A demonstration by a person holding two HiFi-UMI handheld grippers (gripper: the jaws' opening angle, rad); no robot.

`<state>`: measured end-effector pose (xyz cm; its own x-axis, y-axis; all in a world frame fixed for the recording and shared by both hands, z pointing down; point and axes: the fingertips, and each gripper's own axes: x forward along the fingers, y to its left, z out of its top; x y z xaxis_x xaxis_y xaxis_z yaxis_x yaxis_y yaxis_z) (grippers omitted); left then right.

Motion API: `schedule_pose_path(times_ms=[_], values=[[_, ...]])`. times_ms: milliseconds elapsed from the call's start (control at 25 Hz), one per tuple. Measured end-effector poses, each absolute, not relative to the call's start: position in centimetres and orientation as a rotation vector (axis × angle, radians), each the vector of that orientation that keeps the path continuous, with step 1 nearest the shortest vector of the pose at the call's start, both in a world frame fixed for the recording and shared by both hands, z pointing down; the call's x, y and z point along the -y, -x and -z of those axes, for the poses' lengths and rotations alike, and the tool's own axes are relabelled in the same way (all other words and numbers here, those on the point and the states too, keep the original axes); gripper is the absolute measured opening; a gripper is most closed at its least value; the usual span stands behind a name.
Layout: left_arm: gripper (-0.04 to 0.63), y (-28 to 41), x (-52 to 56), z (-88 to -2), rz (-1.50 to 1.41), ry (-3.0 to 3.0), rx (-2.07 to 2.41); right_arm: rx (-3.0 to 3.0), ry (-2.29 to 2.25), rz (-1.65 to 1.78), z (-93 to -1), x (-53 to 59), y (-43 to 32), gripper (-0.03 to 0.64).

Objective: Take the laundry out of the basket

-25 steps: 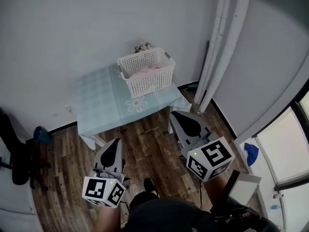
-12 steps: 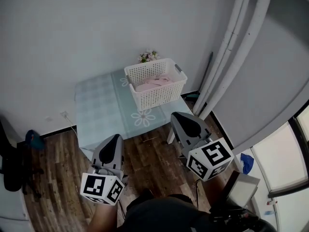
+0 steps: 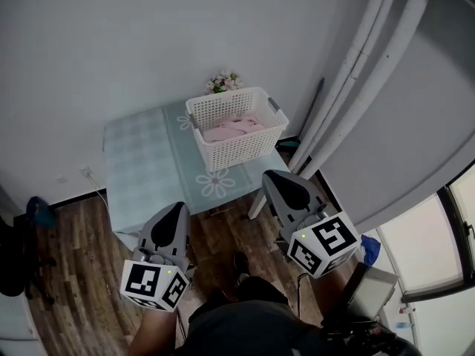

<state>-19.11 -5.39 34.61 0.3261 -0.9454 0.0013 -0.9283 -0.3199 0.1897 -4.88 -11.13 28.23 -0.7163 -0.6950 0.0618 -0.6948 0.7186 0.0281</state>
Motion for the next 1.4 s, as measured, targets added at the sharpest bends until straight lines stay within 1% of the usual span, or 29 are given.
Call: schedule_pose_path(times_ms=[320, 520, 800, 960, 1400], values=[[0.003, 20.3, 9.9, -34.6, 0.108, -2.400, 1.800, 2.884, -1.090, -0.042, -29.2, 17.2, 6.5, 0.011], [0.003, 20.9, 14.7, -33.6, 0.086, -2.379, 1.852, 2.912, -1.059, -0.028, -28.8, 22.5, 7.0, 0.011], [0.003, 19.7, 22.2, -32.8, 0.096, -2.389, 1.862, 2.937, -1.088, -0.066, -28.6, 30.4, 5.2, 0.011], [0.003, 18.7, 25.9, -32.3, 0.068, -2.397, 1.865, 2.947, -1.066, -0.033, -28.0, 34.5, 3.9, 0.011], [0.003, 18.3, 33.9, -30.1, 0.010, -2.352, 1.989, 2.969, -0.730, 0.058, -27.6, 43.4, 5.5, 0.012]])
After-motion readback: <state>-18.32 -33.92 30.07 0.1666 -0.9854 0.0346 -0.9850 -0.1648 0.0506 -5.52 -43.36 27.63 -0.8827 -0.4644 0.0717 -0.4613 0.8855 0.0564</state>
